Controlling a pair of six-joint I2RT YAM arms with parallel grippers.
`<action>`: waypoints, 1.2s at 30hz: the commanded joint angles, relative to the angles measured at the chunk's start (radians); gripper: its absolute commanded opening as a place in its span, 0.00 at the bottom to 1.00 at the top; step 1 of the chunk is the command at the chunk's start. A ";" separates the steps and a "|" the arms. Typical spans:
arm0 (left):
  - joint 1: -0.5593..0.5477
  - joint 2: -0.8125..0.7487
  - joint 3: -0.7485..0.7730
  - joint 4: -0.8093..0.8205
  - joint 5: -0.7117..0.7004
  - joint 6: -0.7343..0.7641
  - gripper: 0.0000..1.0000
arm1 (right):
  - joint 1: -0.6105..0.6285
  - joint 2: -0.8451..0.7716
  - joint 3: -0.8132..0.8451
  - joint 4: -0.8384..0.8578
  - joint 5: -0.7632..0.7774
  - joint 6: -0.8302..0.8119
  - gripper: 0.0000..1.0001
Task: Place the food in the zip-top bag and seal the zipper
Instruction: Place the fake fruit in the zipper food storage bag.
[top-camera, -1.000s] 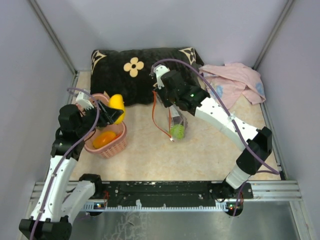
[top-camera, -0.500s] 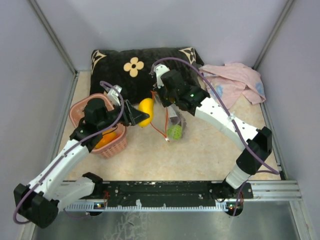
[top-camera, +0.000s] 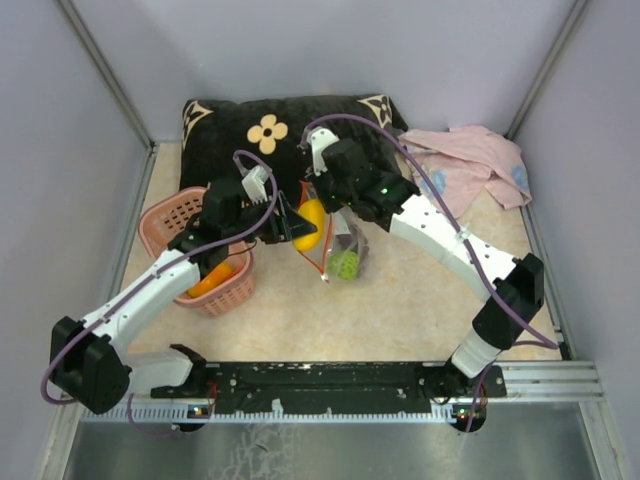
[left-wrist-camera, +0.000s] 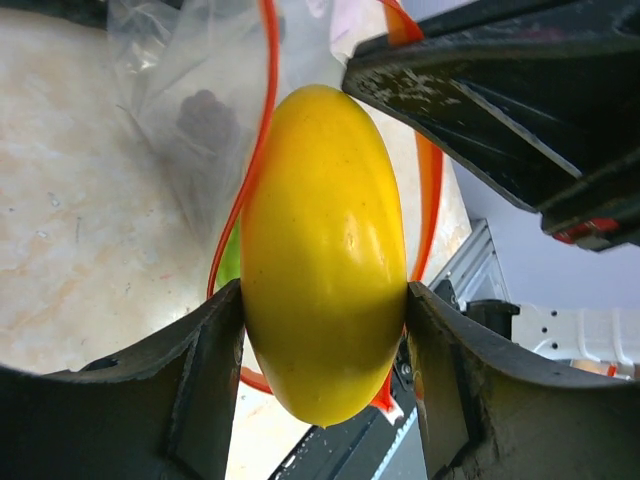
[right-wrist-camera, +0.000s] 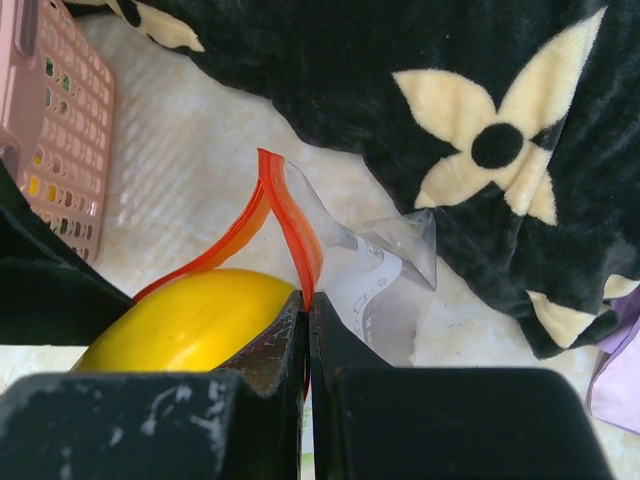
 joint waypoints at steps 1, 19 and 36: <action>-0.002 0.033 0.076 -0.022 -0.067 0.008 0.22 | 0.007 -0.050 0.008 0.061 -0.039 0.009 0.00; -0.070 0.118 0.190 -0.120 -0.298 -0.011 0.65 | 0.007 -0.078 -0.047 0.102 -0.087 0.068 0.00; -0.081 0.020 0.236 -0.259 -0.348 0.019 0.81 | -0.029 -0.111 -0.062 0.093 -0.002 0.092 0.00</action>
